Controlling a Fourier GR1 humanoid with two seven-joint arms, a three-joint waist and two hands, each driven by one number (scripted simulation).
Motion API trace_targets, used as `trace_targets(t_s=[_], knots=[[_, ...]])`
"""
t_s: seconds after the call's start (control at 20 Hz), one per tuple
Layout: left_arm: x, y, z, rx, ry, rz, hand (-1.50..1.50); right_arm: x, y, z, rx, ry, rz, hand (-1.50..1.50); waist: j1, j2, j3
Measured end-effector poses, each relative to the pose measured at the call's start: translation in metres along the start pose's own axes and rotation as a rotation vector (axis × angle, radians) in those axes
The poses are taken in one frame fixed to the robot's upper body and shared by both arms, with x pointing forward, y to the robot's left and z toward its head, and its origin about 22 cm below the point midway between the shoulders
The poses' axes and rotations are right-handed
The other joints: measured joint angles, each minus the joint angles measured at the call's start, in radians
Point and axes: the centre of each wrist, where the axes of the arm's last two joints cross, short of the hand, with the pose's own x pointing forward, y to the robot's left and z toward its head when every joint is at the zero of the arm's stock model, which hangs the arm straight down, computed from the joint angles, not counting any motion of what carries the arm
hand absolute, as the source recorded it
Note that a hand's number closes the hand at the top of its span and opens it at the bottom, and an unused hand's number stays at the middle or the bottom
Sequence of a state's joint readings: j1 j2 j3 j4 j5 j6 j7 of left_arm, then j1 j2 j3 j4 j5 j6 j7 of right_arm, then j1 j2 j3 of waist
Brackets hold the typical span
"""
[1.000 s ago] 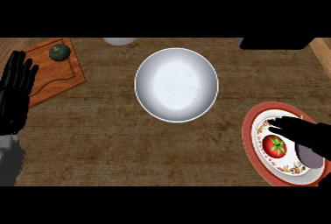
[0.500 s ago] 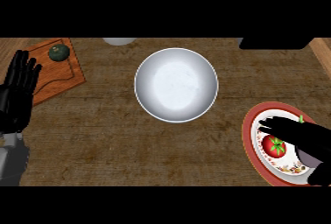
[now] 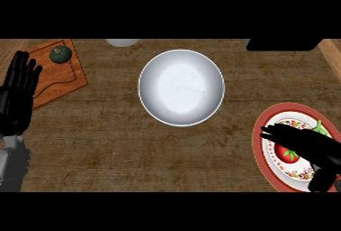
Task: Pick the tomato from the plate and place it in the bowl
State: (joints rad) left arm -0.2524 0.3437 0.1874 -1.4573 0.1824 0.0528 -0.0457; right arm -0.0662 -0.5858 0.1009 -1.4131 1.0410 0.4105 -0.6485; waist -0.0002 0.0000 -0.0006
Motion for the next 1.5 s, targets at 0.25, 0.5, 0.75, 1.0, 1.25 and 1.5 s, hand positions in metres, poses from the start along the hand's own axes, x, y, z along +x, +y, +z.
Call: trace_targets(t_s=[0.25,0.5,0.75,1.0,1.25,1.5], knots=[[0.009,0.002,-0.001,-0.002,0.002,-0.001,0.00,-0.009,-0.001,-0.014,0.008,0.027,0.000,-1.50,0.002,-0.002,-0.003],[0.008,0.003,-0.001,-0.002,0.005,0.001,0.00,-0.013,-0.002,-0.020,-0.046,-0.013,0.022,1.50,0.001,-0.003,-0.006],[0.006,0.000,-0.003,-0.005,0.008,0.000,0.00,-0.014,-0.003,-0.018,-0.098,-0.053,0.037,1.50,0.000,-0.003,-0.006],[0.010,-0.012,-0.007,-0.039,-0.017,0.013,0.00,-0.049,-0.050,-0.025,-0.121,-0.005,0.080,1.50,0.045,0.014,-0.001],[0.019,-0.031,-0.014,-0.110,-0.059,0.037,0.00,-0.078,-0.113,-0.006,-0.152,0.111,0.135,1.50,0.128,0.048,0.005],[0.024,-0.040,-0.020,-0.140,-0.073,0.044,0.00,-0.095,-0.153,0.010,-0.219,0.146,0.159,1.50,0.153,0.060,0.008]])
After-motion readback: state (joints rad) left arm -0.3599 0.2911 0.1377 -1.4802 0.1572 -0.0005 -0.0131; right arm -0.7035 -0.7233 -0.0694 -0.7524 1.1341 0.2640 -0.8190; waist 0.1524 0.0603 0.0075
